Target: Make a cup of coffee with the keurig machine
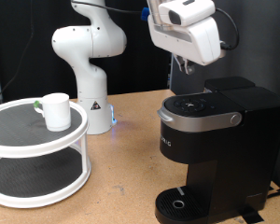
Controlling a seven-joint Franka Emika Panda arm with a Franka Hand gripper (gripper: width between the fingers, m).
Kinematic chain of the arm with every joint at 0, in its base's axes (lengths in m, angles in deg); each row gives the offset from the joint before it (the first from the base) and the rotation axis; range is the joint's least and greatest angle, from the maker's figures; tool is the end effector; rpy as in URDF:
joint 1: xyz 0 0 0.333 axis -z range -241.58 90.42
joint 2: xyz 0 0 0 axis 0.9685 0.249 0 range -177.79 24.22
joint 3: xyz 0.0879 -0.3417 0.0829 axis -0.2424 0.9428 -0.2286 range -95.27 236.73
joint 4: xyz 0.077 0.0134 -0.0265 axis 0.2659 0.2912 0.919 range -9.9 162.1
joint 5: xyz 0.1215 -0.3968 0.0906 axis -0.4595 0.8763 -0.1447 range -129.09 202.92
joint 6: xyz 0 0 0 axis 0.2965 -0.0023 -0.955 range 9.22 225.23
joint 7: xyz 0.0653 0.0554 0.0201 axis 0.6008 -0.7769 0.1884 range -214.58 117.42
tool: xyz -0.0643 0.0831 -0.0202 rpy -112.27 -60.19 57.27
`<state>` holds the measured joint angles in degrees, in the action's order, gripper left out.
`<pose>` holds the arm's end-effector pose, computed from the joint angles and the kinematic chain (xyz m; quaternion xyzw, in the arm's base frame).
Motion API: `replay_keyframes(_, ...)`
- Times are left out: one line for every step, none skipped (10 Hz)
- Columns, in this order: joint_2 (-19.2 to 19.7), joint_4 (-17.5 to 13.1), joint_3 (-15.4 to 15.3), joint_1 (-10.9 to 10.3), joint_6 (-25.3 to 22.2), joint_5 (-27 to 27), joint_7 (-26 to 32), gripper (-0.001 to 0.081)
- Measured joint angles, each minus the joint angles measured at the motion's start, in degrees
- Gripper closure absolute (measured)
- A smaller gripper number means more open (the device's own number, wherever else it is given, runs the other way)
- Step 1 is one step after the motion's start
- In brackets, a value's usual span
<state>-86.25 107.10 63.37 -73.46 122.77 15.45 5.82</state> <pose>0.5267 0.0754 0.5253 -0.8890 -0.4280 -0.0756 0.1438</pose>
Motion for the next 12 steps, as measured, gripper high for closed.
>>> replay_keyframes(-0.6,0.6,0.9,0.1,-0.4,-1.7,1.7,0.0804)
replay_keyframes(-1.9,1.9,2.1,0.4,-0.3,-4.9,2.9,0.0804)
replay_keyframes(-3.5,3.3,3.3,0.7,-0.3,-7.6,3.5,0.0804)
replay_keyframes(-5.1,4.7,4.4,1.0,-0.5,-10.0,3.6,0.0804)
replay_keyframes(-6.2,5.2,5.3,1.4,-3.2,-9.7,4.0,0.0804)
replay_keyframes(-6.9,5.2,5.5,1.6,-5.2,-9.4,4.1,0.0804)
replay_keyframes(-6.8,5.2,5.4,1.6,-4.8,-9.4,4.1,0.0804)
replay_keyframes(-7.0,6.4,5.1,1.7,0.4,-11.7,1.7,0.0804)
replay_keyframes(-7.3,8.3,4.7,1.7,5.8,-13.9,-1.5,0.0804)
replay_keyframes(-7.6,9.6,4.7,1.8,8.2,-14.9,-5.2,0.0804)
replay_keyframes(-7.7,10.2,4.7,2.3,8.7,-15.0,-9.6,0.0804)
replay_keyframes(-7.9,10.6,5.0,2.9,8.7,-15.0,-11.7,0.0804)
